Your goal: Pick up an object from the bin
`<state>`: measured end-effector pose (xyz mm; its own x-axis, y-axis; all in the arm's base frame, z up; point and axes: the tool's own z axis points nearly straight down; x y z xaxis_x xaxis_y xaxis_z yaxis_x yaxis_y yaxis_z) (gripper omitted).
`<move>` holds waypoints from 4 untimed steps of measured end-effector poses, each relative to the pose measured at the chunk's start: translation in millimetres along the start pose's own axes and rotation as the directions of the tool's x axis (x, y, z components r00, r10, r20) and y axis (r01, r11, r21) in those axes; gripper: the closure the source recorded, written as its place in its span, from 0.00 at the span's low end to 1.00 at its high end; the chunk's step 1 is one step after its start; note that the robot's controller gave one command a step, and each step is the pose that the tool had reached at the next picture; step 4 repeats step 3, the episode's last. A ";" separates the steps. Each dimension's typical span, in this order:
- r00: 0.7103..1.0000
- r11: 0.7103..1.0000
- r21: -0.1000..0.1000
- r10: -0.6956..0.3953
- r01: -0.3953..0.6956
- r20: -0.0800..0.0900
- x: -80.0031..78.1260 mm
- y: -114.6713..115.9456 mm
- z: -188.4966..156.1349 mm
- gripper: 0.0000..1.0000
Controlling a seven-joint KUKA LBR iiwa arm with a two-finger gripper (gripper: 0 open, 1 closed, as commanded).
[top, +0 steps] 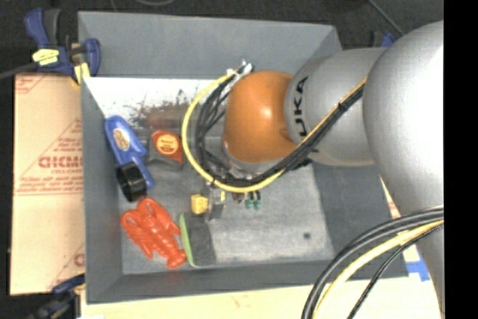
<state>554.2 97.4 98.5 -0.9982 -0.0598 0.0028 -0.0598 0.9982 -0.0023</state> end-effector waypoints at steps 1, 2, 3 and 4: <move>1.000 1.000 -0.004 0.012 -0.012 0.006 -35.9 -16.5 -55.1 1.00; 1.000 1.000 -0.004 0.014 -0.014 0.006 -35.8 -16.7 -55.1 1.00; 0.999 0.999 -0.004 0.036 -0.036 0.007 -59.6 -25.9 -174.2 1.00; 0.999 0.999 -0.004 0.036 -0.036 0.007 -59.6 -25.9 -174.2 1.00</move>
Offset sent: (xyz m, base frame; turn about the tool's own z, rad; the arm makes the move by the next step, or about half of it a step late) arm 0.0000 0.0000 0.0000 0.0000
